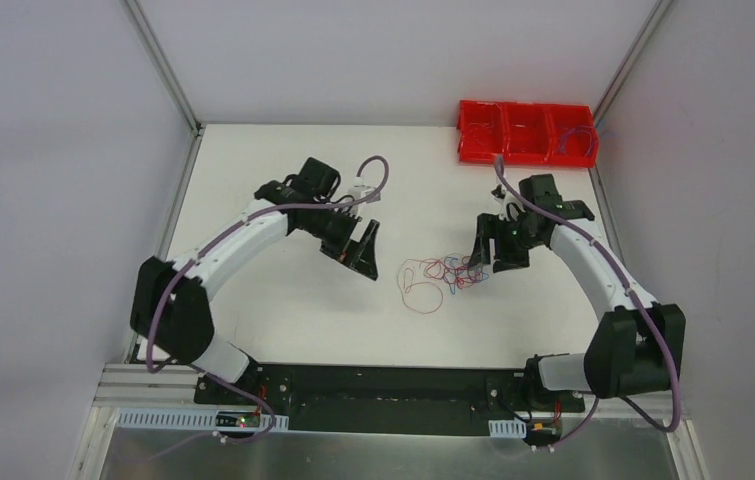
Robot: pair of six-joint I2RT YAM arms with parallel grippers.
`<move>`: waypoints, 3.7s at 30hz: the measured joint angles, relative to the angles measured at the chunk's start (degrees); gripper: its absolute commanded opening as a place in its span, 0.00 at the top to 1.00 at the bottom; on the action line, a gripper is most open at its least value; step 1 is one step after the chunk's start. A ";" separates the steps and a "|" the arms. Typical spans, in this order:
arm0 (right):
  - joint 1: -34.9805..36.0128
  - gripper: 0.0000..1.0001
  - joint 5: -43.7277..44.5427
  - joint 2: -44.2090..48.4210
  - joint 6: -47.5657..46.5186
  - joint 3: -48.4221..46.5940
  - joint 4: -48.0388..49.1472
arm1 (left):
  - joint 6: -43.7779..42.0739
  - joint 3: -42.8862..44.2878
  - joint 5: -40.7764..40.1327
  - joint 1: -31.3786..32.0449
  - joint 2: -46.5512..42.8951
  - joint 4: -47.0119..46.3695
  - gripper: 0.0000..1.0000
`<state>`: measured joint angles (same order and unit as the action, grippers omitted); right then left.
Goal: Untangle the cables
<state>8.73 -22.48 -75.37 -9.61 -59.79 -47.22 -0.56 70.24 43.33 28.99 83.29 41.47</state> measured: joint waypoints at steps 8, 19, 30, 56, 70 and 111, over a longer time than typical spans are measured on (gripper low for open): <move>1.33 0.32 0.72 -10.08 -2.05 -0.09 3.15 | 10.27 1.70 0.28 2.60 19.63 -15.52 0.05; 1.44 0.31 0.68 -15.30 -8.98 -1.60 2.93 | 6.29 4.35 3.17 5.14 31.82 -27.15 0.38; 2.71 0.36 0.90 -20.00 -10.80 -3.85 3.17 | 3.93 5.09 5.62 7.10 34.84 -35.26 0.69; 3.10 0.53 8.46 -23.47 -13.75 -0.76 7.69 | 14.86 25.59 0.37 -10.05 4.68 -21.55 1.00; 0.70 0.64 9.03 -23.37 -18.34 -0.28 6.82 | 19.56 52.54 2.93 -16.04 10.60 -13.94 1.00; 4.26 0.19 -8.41 -15.93 -12.35 -16.06 0.04 | 14.88 13.42 4.92 -11.78 31.52 -17.27 1.00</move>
<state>12.99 -30.89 -91.31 -21.96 -75.85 -47.18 14.33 83.66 48.25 17.21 114.80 24.21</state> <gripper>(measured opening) 0.804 0.009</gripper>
